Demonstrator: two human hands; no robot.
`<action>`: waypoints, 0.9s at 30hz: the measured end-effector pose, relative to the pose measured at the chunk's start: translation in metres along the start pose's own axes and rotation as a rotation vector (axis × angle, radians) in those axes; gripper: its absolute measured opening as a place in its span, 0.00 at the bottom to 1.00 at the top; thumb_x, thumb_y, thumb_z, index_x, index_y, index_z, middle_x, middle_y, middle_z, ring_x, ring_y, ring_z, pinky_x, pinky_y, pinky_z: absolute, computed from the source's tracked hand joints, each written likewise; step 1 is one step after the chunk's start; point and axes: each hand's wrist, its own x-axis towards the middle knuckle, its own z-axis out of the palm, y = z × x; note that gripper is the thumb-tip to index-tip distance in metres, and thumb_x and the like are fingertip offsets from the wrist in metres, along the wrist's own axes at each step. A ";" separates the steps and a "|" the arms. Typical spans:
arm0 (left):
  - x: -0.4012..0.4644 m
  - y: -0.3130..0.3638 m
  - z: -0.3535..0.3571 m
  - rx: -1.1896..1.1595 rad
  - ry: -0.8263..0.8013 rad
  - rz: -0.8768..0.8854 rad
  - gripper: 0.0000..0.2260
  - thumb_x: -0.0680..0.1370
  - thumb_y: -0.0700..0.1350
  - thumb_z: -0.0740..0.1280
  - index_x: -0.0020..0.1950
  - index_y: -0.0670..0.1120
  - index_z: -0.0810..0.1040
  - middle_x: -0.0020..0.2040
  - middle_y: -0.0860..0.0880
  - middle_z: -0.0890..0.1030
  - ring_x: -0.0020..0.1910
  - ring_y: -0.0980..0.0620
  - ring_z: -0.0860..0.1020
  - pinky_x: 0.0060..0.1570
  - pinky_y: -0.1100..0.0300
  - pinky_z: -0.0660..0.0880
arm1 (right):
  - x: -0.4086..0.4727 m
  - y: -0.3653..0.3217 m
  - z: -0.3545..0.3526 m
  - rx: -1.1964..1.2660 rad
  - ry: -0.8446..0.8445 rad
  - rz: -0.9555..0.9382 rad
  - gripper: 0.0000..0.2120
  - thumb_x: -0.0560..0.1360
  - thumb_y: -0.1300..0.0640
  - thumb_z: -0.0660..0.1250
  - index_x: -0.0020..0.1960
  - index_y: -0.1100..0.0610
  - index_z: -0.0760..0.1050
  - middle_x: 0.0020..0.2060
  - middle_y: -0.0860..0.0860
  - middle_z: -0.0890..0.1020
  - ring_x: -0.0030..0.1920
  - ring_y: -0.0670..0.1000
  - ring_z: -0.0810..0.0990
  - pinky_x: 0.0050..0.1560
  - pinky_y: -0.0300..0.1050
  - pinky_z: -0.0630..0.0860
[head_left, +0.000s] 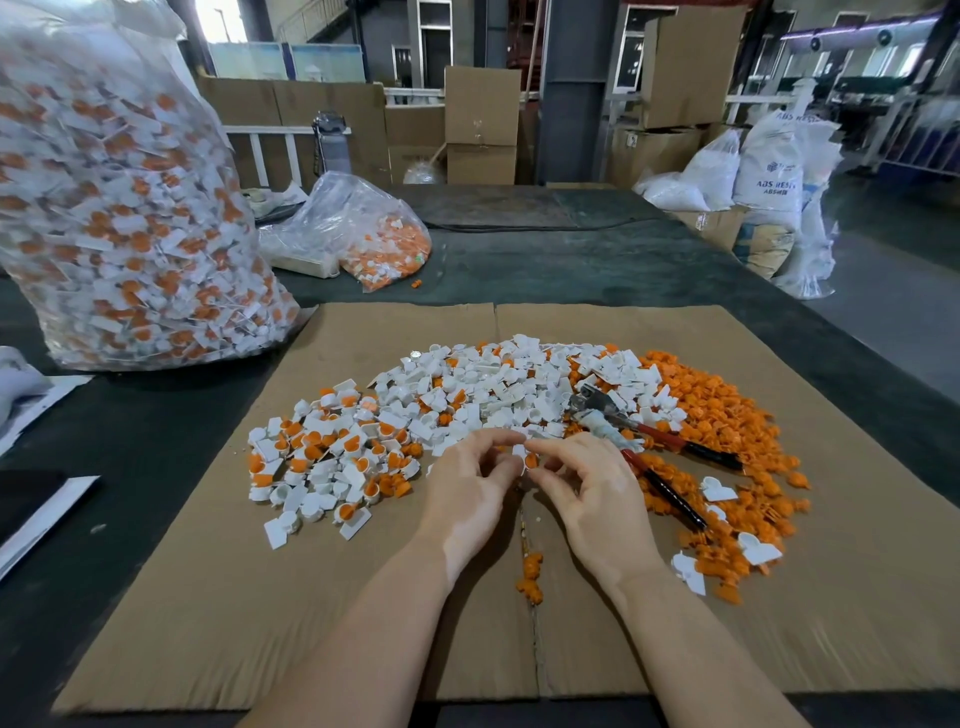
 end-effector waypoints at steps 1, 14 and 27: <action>0.000 0.000 0.000 0.000 -0.002 -0.003 0.09 0.79 0.43 0.65 0.58 0.51 0.78 0.43 0.53 0.79 0.45 0.55 0.77 0.44 0.66 0.71 | 0.000 0.000 0.000 -0.001 -0.001 0.003 0.11 0.72 0.61 0.70 0.54 0.54 0.81 0.39 0.43 0.75 0.43 0.47 0.73 0.51 0.48 0.72; 0.003 0.004 0.003 -0.059 -0.008 -0.020 0.05 0.76 0.46 0.68 0.52 0.51 0.78 0.37 0.48 0.80 0.37 0.54 0.77 0.40 0.59 0.74 | 0.001 0.000 0.000 -0.022 0.001 0.019 0.12 0.73 0.61 0.69 0.56 0.55 0.81 0.39 0.48 0.76 0.45 0.49 0.73 0.53 0.52 0.72; 0.007 0.004 0.004 -0.069 -0.030 -0.036 0.05 0.77 0.45 0.68 0.51 0.52 0.77 0.39 0.47 0.81 0.40 0.53 0.79 0.42 0.63 0.75 | 0.002 0.003 0.000 -0.066 0.013 0.031 0.12 0.73 0.59 0.70 0.57 0.55 0.80 0.42 0.47 0.77 0.47 0.49 0.74 0.55 0.50 0.71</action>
